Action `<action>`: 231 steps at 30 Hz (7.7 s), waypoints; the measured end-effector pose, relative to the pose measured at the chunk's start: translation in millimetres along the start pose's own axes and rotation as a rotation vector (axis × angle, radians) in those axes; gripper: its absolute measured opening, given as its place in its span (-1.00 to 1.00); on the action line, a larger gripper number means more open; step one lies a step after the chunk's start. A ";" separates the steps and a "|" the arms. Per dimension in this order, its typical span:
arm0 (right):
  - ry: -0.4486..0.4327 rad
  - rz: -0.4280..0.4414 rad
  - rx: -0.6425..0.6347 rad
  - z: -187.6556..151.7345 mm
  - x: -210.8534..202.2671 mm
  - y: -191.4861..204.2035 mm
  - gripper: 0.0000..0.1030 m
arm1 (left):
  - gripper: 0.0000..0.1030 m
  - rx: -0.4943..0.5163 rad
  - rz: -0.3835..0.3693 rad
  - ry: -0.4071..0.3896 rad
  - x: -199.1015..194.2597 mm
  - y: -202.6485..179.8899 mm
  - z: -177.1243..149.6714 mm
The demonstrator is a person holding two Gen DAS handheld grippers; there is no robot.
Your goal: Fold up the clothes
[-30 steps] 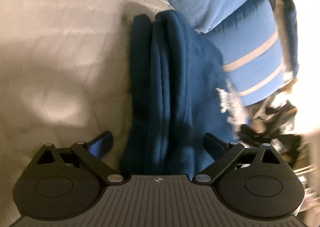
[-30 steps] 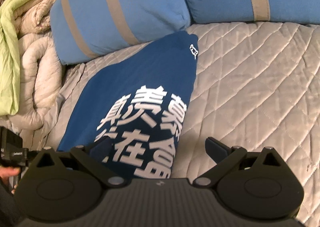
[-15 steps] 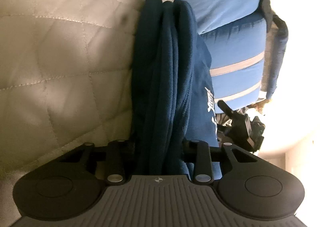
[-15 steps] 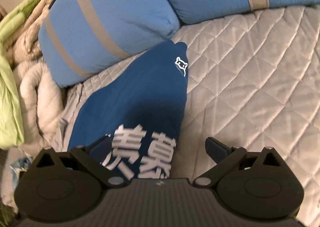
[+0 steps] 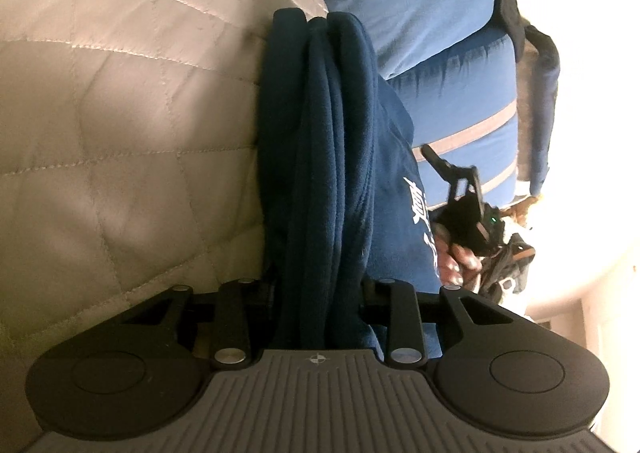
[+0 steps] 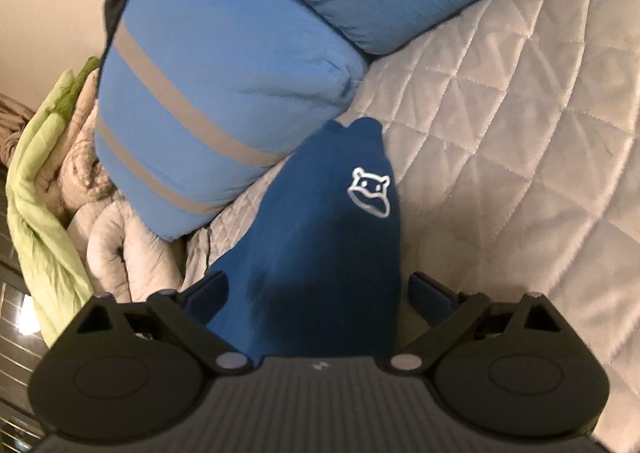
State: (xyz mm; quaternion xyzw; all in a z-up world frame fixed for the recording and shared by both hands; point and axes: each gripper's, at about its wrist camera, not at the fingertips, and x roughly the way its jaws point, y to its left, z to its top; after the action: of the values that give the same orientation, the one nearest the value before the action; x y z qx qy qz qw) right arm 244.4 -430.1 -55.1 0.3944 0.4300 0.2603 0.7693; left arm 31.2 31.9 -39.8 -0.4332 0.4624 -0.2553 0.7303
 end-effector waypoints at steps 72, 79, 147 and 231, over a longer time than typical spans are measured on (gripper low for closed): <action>-0.094 -0.646 -1.006 -104.1 -23.4 225.4 1.00 | 0.55 0.547 0.706 -0.462 -128.6 -116.9 -24.7; -0.139 -0.658 -1.043 -110.4 -89.3 224.5 1.00 | 0.55 0.627 0.682 -0.440 -131.4 -150.2 -43.5; -0.349 -0.842 -0.445 -146.3 -488.8 -53.9 1.00 | 0.55 0.643 0.719 -0.347 -122.0 -94.0 -98.4; -0.525 -0.902 -0.459 -119.3 -347.1 -137.2 0.98 | 1.00 0.784 0.787 -0.418 20.8 -13.9 -19.4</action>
State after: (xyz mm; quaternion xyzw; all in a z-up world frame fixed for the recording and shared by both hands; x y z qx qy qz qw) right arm -22.3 -717.1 -48.7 0.0461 0.2824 -0.1138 0.9514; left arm 23.3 1.2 -41.0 0.0320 0.3057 -0.0264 0.9512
